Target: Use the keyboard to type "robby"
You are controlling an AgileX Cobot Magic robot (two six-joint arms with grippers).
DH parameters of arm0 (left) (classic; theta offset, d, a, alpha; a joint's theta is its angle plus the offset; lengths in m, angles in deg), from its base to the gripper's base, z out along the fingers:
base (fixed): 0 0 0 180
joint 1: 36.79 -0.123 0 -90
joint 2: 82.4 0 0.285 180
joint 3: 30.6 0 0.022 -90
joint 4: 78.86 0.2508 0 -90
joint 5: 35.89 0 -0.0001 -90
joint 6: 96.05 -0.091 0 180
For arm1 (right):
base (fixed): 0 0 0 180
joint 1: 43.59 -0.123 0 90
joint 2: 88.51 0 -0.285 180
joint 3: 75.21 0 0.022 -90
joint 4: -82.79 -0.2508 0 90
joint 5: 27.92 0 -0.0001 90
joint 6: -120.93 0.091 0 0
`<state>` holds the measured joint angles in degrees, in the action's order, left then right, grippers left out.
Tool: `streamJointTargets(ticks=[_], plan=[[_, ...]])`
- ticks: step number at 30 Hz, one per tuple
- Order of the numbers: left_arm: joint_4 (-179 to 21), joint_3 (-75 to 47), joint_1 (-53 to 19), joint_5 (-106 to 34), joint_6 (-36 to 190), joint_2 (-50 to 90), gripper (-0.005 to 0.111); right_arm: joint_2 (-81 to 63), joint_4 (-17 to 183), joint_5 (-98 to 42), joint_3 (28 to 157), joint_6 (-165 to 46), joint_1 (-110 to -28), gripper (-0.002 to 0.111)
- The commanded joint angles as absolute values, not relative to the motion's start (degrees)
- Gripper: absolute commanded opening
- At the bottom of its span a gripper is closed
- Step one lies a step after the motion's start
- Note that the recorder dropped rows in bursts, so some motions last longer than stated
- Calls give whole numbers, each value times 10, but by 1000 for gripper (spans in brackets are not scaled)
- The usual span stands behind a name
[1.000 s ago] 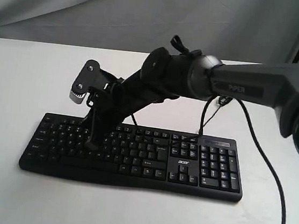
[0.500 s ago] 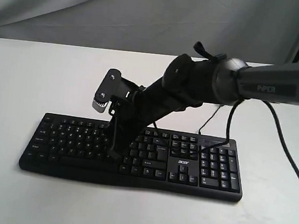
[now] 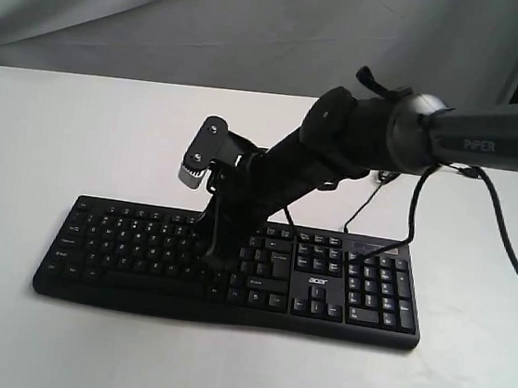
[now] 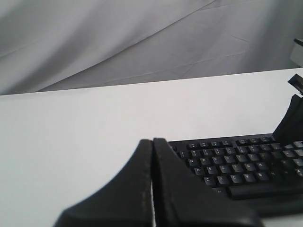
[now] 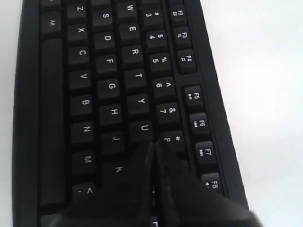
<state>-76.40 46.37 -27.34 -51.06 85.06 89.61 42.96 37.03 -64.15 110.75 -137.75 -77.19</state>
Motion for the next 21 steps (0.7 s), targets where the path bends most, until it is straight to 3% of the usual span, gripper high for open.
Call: streamJointTargets(ticks=[1,21], plan=[[-761,466,-270,-508,852,898,0,420,381,-650,1103,-1377,-768,0],[-761,466,-270,-508,852,898,0,417,385,-618,1081,-1380,-768,0]])
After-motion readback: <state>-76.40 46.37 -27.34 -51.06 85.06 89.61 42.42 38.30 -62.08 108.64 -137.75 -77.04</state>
